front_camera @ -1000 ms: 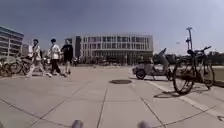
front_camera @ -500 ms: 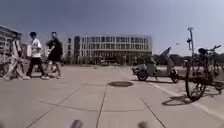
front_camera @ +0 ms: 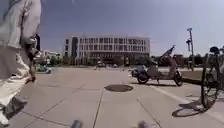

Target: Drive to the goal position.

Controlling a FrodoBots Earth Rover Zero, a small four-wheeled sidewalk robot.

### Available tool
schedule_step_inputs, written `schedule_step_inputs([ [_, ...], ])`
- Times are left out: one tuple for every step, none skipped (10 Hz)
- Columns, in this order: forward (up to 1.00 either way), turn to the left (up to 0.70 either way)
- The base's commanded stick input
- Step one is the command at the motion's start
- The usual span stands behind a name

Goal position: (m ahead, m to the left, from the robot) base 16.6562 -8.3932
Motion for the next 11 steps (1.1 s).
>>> schedule_step_inputs([
  [0.70,0.00],
  [0.70,0.00],
  [0.70,0.00],
  [0.70,0.00],
  [0.70,0.00],
  [0.70,0.00],
  [0.70,0.00],
  [0.70,0.00],
  [0.70,0.00],
  [0.70,0.00],
  [0.70,0.00],
])
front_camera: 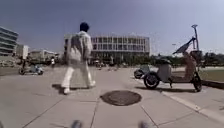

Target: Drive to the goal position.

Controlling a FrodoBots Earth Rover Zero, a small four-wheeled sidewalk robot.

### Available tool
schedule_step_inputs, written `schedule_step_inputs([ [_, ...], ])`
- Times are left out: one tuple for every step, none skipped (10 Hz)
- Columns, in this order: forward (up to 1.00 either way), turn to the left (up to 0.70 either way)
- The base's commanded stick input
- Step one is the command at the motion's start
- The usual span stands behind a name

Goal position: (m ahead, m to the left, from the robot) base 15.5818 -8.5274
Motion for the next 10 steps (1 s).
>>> schedule_step_inputs([
  [0.70,0.00],
  [0.70,0.00],
  [0.70,0.00],
  [0.70,0.00],
  [0.70,0.00],
  [0.70,0.00],
  [0.70,0.00],
  [0.70,0.00],
  [0.70,-0.02],
  [0.70,-0.05],
])
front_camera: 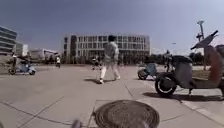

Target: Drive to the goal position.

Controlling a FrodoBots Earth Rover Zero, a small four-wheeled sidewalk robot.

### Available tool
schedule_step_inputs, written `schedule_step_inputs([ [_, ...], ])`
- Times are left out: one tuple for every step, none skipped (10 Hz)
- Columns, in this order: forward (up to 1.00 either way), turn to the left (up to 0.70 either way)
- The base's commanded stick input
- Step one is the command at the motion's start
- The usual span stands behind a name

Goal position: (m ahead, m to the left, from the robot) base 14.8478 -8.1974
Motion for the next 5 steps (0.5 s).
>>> schedule_step_inputs([
  [0.70,-0.06],
  [0.70,-0.03],
  [0.70,0.00],
  [0.70,0.00],
  [0.70,0.00],
])
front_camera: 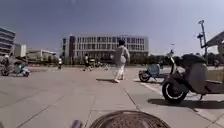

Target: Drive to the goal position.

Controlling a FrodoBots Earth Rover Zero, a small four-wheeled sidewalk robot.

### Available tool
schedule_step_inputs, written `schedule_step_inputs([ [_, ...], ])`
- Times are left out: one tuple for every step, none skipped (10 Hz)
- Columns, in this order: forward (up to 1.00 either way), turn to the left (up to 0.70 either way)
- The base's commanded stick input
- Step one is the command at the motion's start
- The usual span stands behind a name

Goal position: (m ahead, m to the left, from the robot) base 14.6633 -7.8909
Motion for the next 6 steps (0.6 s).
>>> schedule_step_inputs([
  [0.70,-0.01],
  [0.70,-0.03],
  [0.70,-0.09],
  [0.70,-0.15],
  [0.70,-0.21],
  [0.70,-0.06],
])
